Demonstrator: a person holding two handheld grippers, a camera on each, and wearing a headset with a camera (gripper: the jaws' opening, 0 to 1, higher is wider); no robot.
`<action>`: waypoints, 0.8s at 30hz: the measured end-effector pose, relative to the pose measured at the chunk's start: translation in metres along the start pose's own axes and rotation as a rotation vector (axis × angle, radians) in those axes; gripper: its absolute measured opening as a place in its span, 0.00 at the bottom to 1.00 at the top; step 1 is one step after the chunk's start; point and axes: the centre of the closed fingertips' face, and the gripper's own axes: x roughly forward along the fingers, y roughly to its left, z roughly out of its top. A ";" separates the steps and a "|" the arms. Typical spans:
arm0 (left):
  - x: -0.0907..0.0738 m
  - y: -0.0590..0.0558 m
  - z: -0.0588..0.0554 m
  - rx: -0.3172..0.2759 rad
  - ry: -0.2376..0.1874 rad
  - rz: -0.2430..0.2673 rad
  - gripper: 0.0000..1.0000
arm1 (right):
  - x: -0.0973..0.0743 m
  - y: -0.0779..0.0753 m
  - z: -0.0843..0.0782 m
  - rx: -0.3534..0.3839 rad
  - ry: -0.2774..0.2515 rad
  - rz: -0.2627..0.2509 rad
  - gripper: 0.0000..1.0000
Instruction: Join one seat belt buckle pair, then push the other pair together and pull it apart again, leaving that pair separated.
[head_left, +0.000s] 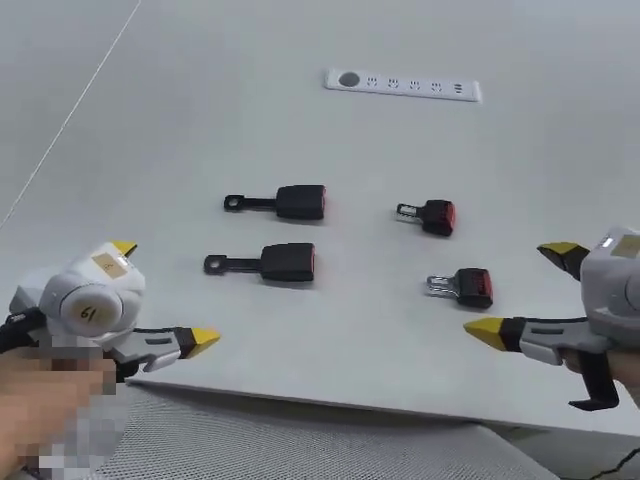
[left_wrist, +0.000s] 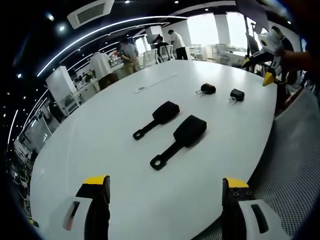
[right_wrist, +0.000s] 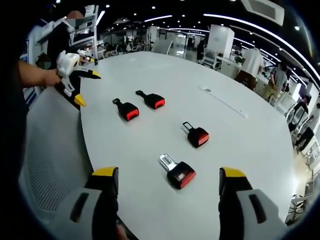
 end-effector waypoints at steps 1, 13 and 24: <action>0.000 0.000 0.001 0.000 -0.002 -0.001 0.95 | 0.000 0.000 0.001 -0.001 -0.003 -0.002 0.84; -0.001 -0.007 0.003 0.016 -0.002 -0.029 0.96 | -0.004 -0.009 0.002 -0.012 -0.009 -0.021 0.83; 0.010 -0.004 0.008 0.187 0.041 -0.077 0.84 | -0.003 -0.011 -0.002 -0.054 0.012 -0.015 0.79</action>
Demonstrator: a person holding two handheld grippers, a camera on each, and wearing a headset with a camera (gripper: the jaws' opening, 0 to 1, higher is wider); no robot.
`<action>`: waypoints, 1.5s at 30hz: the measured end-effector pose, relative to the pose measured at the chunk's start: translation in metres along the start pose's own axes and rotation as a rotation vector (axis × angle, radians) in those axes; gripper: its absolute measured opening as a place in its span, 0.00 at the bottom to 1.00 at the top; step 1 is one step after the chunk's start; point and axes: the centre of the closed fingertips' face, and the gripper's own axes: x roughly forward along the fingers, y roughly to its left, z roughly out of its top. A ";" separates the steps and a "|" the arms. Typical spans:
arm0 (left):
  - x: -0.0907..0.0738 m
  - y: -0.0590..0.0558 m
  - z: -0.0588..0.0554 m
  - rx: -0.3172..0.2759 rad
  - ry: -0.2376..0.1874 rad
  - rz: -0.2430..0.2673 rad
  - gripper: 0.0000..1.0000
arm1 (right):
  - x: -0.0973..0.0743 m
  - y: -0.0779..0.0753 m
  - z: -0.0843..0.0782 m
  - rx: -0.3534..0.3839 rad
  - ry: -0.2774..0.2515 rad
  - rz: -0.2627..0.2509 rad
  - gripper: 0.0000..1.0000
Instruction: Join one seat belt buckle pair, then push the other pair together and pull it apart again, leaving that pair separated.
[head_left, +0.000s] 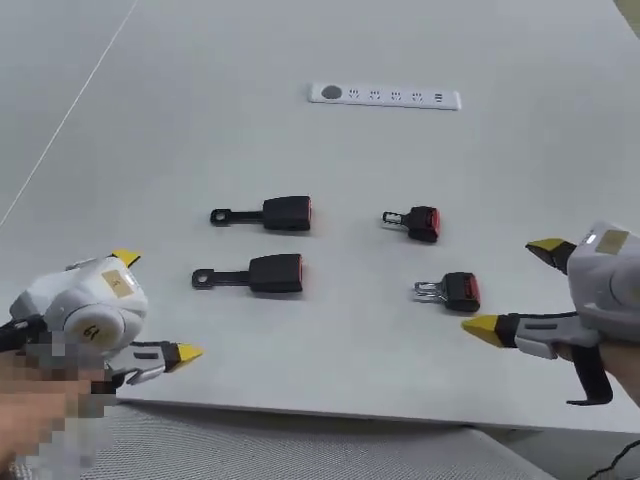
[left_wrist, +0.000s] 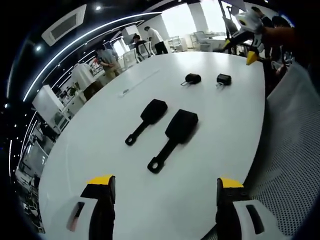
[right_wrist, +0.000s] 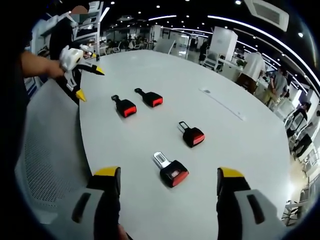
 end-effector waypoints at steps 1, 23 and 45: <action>0.002 0.001 0.004 0.014 -0.006 -0.011 0.83 | 0.001 0.001 0.000 -0.007 0.003 0.012 0.78; 0.058 -0.012 0.030 0.193 -0.020 -0.258 0.43 | 0.040 0.000 -0.011 -0.253 0.102 0.202 0.52; 0.102 -0.019 0.052 0.339 0.024 -0.374 0.37 | 0.078 -0.007 -0.044 -0.356 0.253 0.370 0.45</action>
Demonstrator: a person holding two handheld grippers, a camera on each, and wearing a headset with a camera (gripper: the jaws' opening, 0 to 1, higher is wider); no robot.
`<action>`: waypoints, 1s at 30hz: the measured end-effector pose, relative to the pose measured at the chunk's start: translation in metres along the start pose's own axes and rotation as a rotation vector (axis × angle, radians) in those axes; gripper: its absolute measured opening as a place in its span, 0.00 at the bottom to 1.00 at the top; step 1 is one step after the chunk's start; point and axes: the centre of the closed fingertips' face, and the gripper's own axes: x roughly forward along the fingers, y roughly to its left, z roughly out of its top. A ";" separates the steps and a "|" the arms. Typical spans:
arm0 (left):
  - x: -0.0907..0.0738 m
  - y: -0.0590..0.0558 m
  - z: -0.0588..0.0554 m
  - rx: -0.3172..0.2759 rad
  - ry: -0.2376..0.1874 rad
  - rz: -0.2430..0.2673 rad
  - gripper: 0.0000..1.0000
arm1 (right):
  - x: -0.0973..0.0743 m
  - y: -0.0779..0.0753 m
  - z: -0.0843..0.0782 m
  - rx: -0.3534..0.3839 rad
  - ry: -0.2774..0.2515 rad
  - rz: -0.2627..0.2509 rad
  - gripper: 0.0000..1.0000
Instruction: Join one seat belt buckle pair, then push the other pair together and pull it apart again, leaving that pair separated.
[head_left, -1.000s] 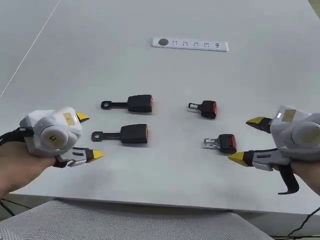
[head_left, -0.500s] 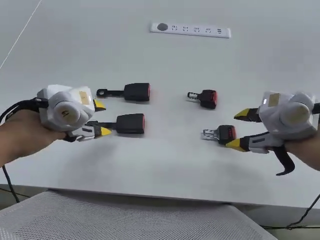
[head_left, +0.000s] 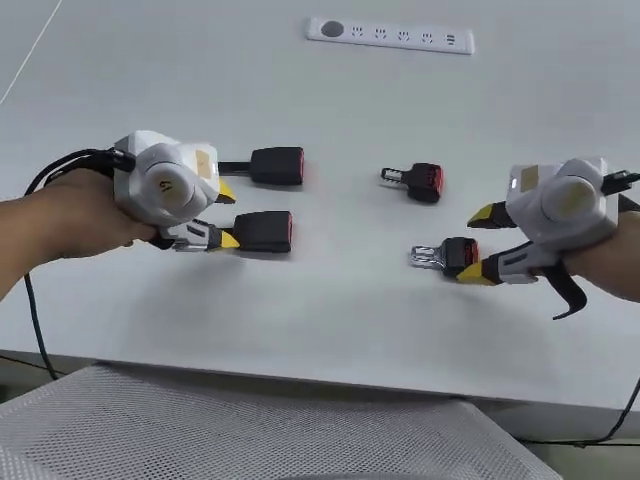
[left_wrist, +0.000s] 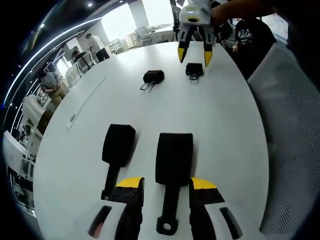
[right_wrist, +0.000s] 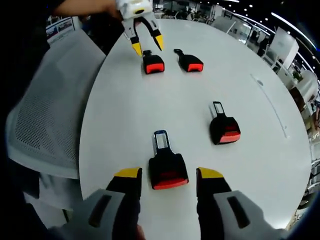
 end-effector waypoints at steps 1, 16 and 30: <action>0.002 -0.001 0.000 0.009 0.005 -0.009 0.37 | 0.001 0.001 -0.002 -0.001 0.006 0.009 0.44; 0.016 -0.008 0.005 0.084 0.040 -0.104 0.33 | 0.015 0.000 -0.011 -0.007 0.046 0.077 0.38; 0.030 -0.003 -0.008 0.170 0.089 -0.140 0.32 | 0.018 0.001 -0.012 -0.082 0.087 0.105 0.35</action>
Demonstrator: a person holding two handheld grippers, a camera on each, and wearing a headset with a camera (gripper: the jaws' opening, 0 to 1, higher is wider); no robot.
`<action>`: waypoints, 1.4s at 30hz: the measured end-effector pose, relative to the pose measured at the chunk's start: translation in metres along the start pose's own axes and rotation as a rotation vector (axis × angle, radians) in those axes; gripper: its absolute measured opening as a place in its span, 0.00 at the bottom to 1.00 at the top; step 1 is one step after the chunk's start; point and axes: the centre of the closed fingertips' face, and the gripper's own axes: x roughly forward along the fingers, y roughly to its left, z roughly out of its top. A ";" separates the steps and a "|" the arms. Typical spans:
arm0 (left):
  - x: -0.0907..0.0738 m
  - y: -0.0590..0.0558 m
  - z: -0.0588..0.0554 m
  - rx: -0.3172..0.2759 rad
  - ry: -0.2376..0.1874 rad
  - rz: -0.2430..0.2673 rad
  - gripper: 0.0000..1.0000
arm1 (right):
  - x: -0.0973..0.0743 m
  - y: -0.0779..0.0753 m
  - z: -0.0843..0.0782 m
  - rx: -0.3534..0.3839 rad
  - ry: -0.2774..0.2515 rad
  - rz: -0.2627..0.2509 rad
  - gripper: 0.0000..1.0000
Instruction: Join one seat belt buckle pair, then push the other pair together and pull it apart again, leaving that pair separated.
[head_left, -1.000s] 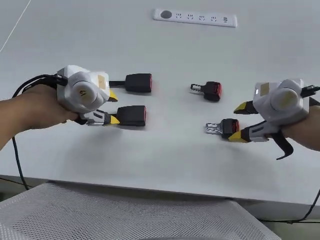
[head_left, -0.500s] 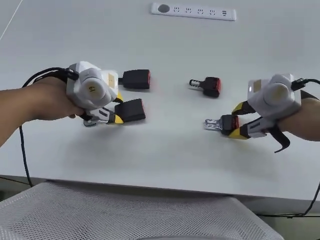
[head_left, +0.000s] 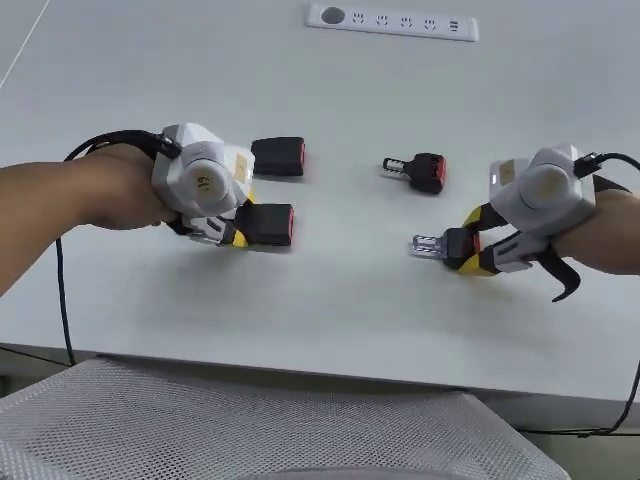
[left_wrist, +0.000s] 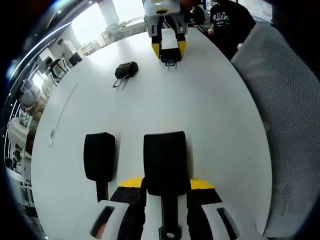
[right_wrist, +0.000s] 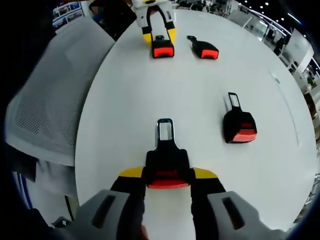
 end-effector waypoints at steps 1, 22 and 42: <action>0.000 0.000 -0.001 -0.004 -0.003 -0.002 0.32 | 0.000 0.000 0.000 -0.016 0.005 0.003 0.35; 0.005 0.000 -0.003 -0.002 0.017 -0.030 0.31 | 0.002 -0.004 0.005 -0.005 0.002 -0.009 0.34; 0.003 -0.002 -0.001 0.008 0.015 -0.040 0.32 | 0.017 -0.004 0.046 0.029 -0.077 -0.045 0.35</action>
